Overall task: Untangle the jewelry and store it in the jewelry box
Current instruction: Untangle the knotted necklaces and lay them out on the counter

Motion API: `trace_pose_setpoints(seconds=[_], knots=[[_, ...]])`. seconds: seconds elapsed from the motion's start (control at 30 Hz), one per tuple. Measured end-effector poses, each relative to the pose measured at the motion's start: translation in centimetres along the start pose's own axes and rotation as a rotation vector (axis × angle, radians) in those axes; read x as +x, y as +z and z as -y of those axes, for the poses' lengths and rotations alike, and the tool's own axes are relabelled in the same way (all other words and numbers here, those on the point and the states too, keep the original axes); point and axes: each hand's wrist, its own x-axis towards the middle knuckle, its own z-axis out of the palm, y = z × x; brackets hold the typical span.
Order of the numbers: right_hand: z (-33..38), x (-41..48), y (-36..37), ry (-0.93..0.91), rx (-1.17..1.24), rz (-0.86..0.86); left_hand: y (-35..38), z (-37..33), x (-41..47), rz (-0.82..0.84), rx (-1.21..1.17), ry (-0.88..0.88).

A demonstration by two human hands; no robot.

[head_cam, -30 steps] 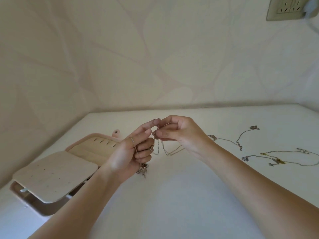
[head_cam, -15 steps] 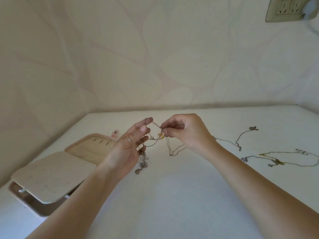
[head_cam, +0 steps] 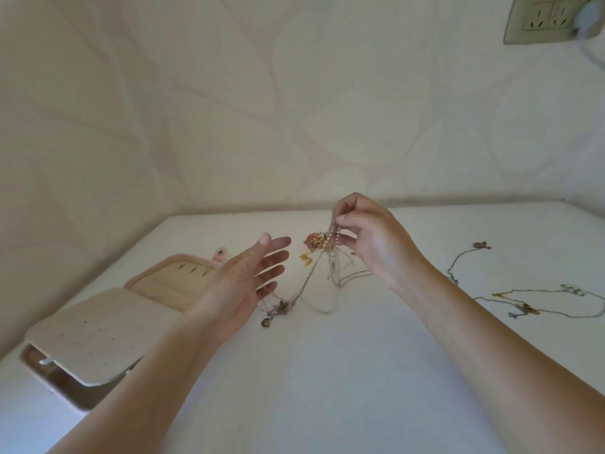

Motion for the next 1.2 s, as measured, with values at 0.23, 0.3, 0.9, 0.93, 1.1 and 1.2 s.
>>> trace_pose_setpoints(seconds=[0.23, 0.3, 0.9, 0.93, 1.1, 1.2], knots=[[-0.1, 1.2, -2.7, 0.097, 0.499, -0.26, -0.4, -1.5, -0.3, -0.122, -0.247, -0.052], [-0.1, 1.4, -3.6, 0.082, 0.539, -0.339, -0.6, -1.4, -0.2, -0.157, -0.132, -0.097], [0.2, 2.8, -10.0, -0.048, 0.38, -0.73, -2.2, -1.6, -0.8, -0.322, 0.944, -0.017], [0.2, 2.9, -10.2, -0.058, 0.361, -0.75, -2.5, -1.8, -1.0, -0.29, 1.081, -0.013], [0.4, 2.7, -11.5, -0.039, 0.363, -0.868, -3.1, -3.7, -3.1, -0.064, 1.533, -0.212], [0.7, 2.6, -10.9, -0.014, 0.303, -0.792, -2.7, -3.9, -3.5, 0.025, 1.433, -0.177]])
